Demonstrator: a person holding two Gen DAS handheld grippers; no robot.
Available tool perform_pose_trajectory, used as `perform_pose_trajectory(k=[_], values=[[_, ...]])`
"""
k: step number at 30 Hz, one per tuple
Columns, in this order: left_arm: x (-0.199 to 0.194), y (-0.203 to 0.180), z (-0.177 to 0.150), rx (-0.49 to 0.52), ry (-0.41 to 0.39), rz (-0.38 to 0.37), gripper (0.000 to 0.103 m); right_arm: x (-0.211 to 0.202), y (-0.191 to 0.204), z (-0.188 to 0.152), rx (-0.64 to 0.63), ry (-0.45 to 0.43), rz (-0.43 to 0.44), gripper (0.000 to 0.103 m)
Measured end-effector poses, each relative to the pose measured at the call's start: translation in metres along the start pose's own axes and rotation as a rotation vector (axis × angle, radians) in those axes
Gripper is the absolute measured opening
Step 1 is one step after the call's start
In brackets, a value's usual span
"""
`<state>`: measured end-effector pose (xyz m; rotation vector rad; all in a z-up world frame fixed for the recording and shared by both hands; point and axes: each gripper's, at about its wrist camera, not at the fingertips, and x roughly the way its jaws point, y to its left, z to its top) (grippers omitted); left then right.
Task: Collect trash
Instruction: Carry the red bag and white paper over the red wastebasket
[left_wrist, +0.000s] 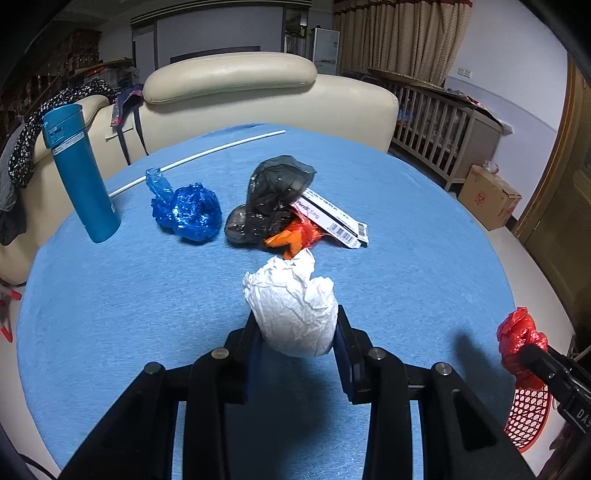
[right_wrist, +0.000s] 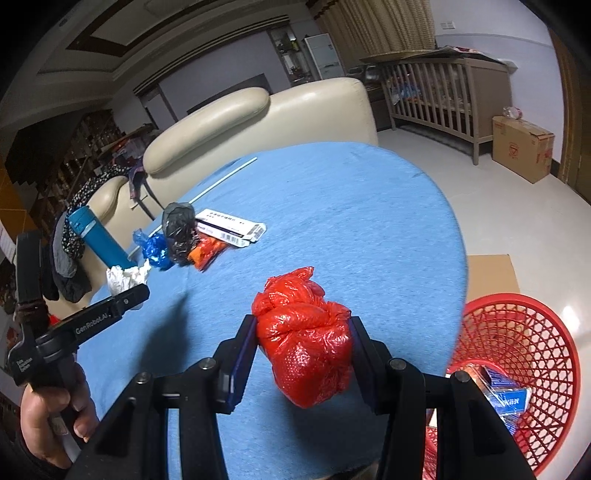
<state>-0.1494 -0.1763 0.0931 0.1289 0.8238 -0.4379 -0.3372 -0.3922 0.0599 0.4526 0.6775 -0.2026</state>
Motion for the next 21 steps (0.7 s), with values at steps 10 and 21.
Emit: perform_pose_trajectory(k=[10,21], values=[[0.001,-0.02,-0.001,0.038,0.005,-0.024,0.037,-0.019,-0.022,-0.002,0.04,-0.031,-0.038,0.052],[0.002,-0.047,-0.004,0.09,0.013,-0.057,0.037,-0.043,-0.057,-0.008,0.091,-0.058,-0.105,0.052]])
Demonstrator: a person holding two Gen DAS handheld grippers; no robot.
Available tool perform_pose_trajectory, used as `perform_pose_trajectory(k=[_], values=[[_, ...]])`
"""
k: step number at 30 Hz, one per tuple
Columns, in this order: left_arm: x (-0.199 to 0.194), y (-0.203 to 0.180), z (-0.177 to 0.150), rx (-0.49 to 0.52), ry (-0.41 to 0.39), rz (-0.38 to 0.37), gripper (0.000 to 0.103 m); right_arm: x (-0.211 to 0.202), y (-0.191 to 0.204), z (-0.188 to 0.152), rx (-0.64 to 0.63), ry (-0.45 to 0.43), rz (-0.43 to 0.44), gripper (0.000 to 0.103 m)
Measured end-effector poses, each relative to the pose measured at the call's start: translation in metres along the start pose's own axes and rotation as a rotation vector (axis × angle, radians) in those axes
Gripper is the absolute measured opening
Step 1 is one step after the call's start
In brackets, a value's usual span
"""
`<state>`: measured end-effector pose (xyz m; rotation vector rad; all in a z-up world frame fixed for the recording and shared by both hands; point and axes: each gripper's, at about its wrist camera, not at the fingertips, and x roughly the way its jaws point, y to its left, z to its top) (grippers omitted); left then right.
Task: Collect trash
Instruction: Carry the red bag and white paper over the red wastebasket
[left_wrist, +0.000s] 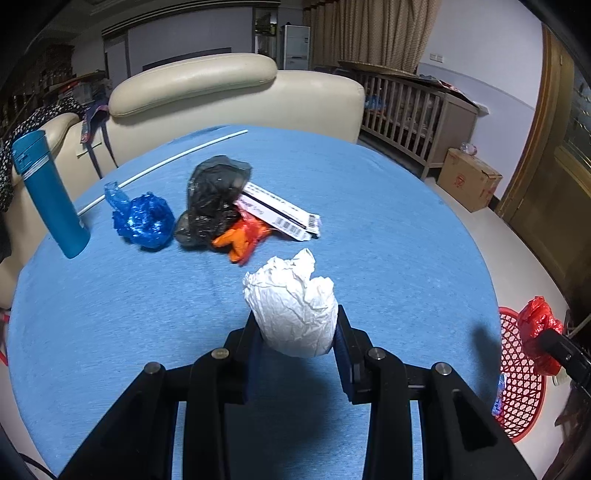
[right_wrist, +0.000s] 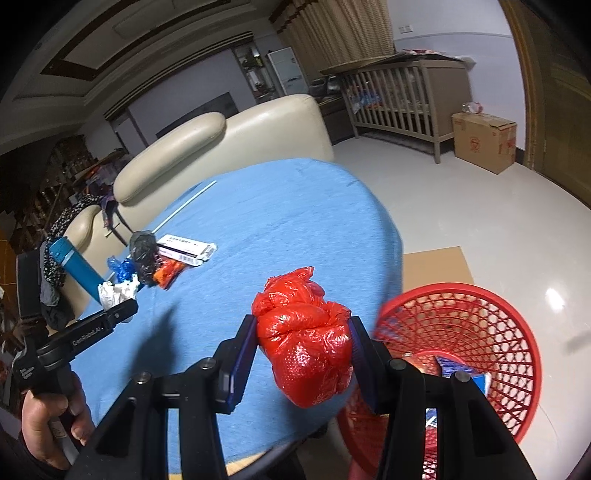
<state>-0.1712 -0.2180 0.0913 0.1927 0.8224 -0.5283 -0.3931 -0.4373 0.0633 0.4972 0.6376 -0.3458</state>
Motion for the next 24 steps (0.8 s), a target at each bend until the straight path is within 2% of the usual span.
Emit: perform_pose_trajectory(k=[24], values=[[-0.001,-0.064,0.001,0.125,-0.002,-0.085,0.037,-0.049,-0.09,-0.013,0.139,-0.057,-0.186,0.052]])
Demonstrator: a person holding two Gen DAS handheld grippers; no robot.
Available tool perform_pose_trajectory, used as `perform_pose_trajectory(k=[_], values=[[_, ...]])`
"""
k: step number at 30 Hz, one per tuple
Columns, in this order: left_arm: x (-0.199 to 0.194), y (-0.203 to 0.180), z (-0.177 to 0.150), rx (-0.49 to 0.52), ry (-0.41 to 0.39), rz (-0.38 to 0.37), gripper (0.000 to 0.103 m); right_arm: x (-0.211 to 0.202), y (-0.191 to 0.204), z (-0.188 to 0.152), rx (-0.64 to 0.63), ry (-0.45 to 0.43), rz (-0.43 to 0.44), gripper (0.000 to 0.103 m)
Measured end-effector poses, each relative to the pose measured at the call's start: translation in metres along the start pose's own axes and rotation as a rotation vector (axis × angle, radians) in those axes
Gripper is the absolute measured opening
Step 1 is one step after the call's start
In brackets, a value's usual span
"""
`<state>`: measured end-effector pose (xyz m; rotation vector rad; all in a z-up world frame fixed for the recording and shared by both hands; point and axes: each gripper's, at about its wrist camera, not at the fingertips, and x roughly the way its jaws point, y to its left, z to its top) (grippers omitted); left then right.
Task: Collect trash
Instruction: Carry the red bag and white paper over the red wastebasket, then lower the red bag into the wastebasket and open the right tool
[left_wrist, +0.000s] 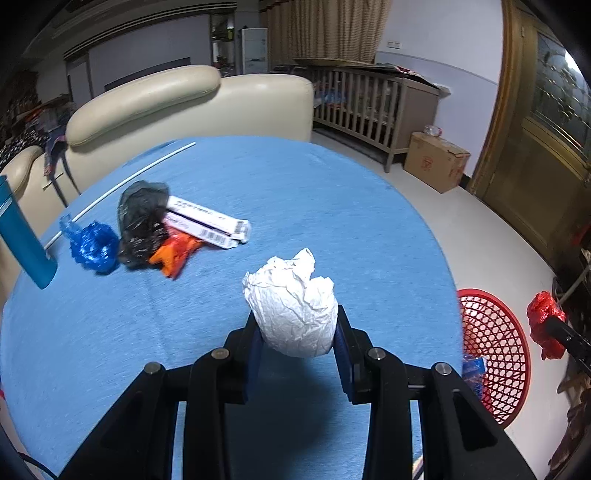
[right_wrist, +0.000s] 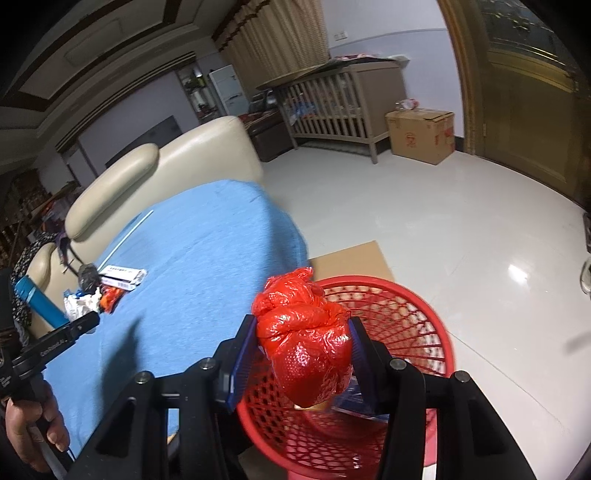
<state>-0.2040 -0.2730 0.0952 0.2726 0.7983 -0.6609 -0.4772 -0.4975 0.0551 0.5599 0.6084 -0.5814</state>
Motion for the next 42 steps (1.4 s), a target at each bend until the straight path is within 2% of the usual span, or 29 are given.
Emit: perform_pose_trajectory(k=[18,37,42], values=[[-0.004,-0.054,0.001,0.107,0.001,-0.063,0.037,0.005,-0.044,-0.016,0.071,0.04,-0.082,0.052],[-0.003,-0.065,-0.003,0.121,0.011,-0.074,0.037,0.017,-0.048,-0.025,0.09,0.08,-0.093,0.052],[-0.003,-0.066,-0.004,0.124,0.012,-0.078,0.037,0.025,-0.055,-0.027,0.134,0.117,-0.09,0.06]])
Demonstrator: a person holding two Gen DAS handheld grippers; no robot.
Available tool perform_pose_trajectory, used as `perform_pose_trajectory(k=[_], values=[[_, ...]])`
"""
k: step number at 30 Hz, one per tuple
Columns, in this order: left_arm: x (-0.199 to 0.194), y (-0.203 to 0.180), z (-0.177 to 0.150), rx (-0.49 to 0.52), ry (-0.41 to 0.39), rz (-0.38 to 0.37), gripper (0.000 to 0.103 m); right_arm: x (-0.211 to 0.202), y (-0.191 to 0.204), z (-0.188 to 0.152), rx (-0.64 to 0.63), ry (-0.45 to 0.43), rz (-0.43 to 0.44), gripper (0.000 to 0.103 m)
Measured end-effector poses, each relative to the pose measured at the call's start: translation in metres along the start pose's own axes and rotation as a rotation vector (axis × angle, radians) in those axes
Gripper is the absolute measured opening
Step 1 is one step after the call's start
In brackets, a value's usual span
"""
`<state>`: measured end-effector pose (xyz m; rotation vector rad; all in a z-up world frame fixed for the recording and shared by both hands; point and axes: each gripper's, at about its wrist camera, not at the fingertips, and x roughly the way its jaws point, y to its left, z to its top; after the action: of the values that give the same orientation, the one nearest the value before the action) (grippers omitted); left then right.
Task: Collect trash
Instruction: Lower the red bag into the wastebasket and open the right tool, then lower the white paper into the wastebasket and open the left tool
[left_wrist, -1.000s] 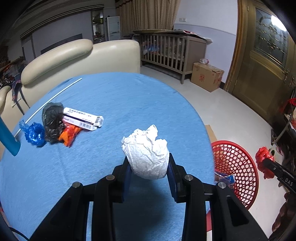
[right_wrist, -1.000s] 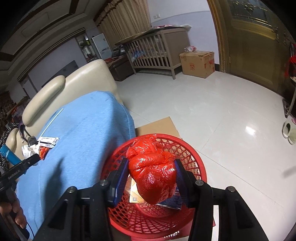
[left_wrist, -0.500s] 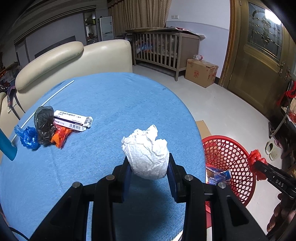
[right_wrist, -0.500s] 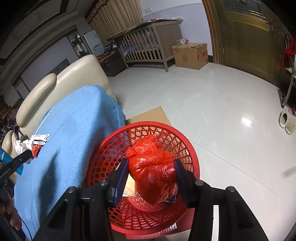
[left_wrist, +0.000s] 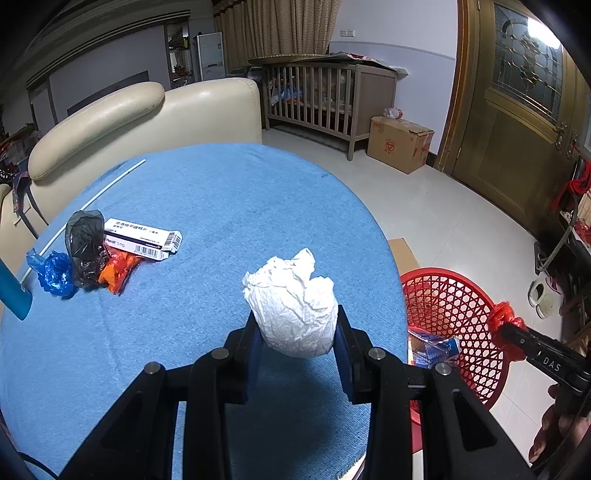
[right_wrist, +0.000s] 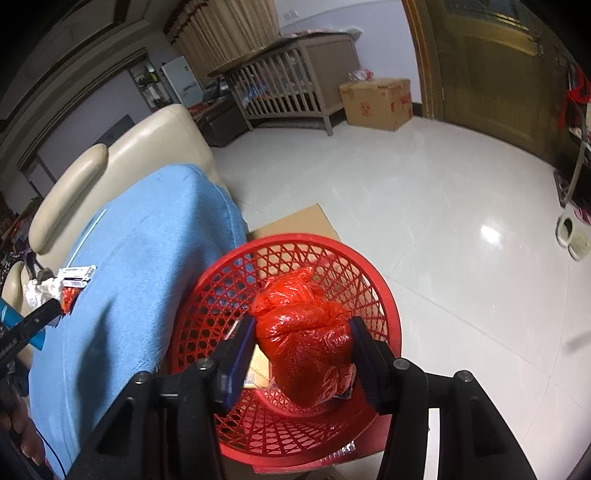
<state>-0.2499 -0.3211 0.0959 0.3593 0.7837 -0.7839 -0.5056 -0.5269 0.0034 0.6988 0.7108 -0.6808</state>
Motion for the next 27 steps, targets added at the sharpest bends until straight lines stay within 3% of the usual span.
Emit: perform_pose_trajectory(k=[11,27], values=[[0.004,-0.019,0.0,0.041,0.016,-0.032,0.037,-0.016,-0.008,0.006,0.036,-0.065,0.003,0.061],[0.024,-0.099,-0.004,0.193,0.093,-0.146,0.037,-0.036,-0.028,0.007,0.072,-0.115,0.012,0.061]])
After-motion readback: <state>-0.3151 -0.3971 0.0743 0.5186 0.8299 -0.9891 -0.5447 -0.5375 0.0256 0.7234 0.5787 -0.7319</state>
